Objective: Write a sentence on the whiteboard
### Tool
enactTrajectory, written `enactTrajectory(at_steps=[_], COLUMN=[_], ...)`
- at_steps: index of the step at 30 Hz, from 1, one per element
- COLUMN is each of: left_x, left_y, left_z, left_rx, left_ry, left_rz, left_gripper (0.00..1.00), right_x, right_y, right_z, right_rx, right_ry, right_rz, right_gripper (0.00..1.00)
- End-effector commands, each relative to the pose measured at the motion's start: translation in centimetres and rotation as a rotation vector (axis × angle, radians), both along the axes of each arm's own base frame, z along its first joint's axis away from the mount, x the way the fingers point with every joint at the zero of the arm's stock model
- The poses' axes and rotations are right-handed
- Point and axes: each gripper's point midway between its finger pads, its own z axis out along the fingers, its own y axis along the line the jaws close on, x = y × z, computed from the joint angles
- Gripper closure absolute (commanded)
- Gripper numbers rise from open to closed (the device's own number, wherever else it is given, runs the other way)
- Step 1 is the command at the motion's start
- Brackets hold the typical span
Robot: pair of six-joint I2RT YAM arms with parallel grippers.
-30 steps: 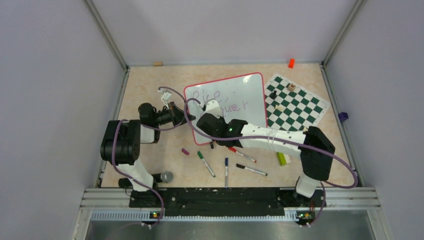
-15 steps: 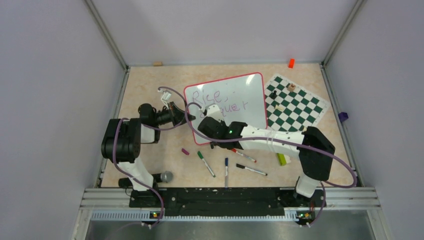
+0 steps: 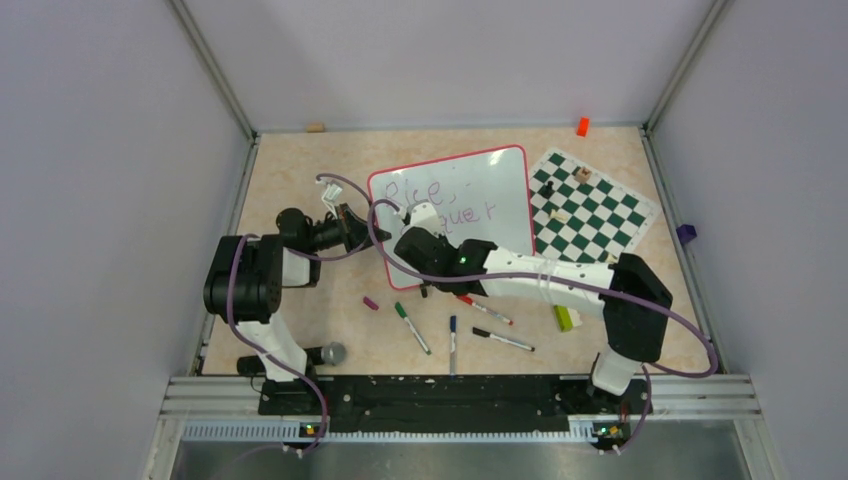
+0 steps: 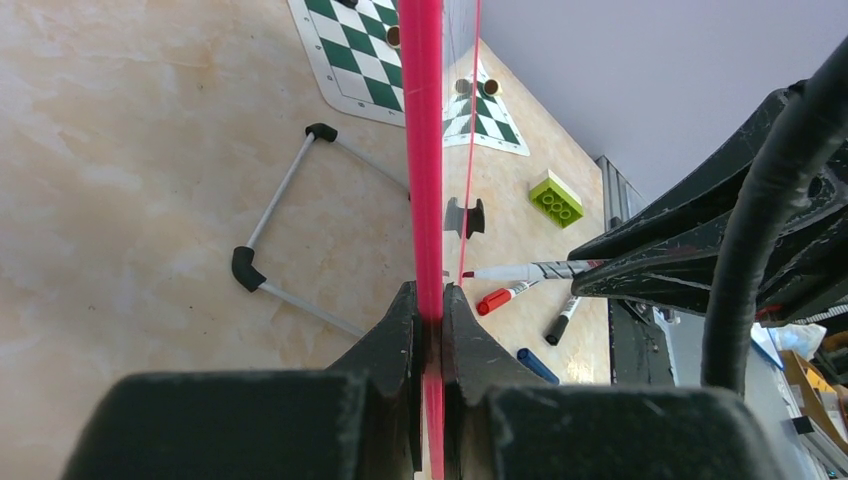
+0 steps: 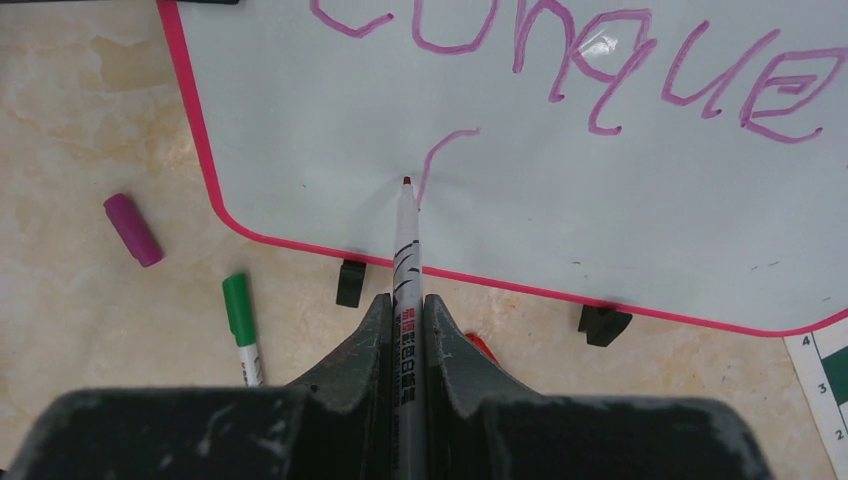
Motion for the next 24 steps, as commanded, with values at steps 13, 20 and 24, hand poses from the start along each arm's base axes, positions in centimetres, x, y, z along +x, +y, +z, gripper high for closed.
enactTrajectory(at_steps=[13,20,24], left_x=[-0.1,-0.1,-0.2], left_y=[0.2,0.2,0.2], left_z=[0.4,0.5,0.6], left_rx=[0.014,0.007,0.002], left_ry=[-0.126,-0.125,-0.127], left_rz=[-0.034,-0.038,-0.041], left_gripper=[1.00,1.00,1.00], right_x=[2.5,2.7,2.5], right_y=[0.3,-1.2,-1.2], right_z=[2.4,3.0,3.6], right_rx=[0.021,0.017,0.031], right_ry=[-0.096,-0.106,-0.102], right_rz=[-0.076,-0.110,-0.103], right_gripper=[1.00,1.00,1.00])
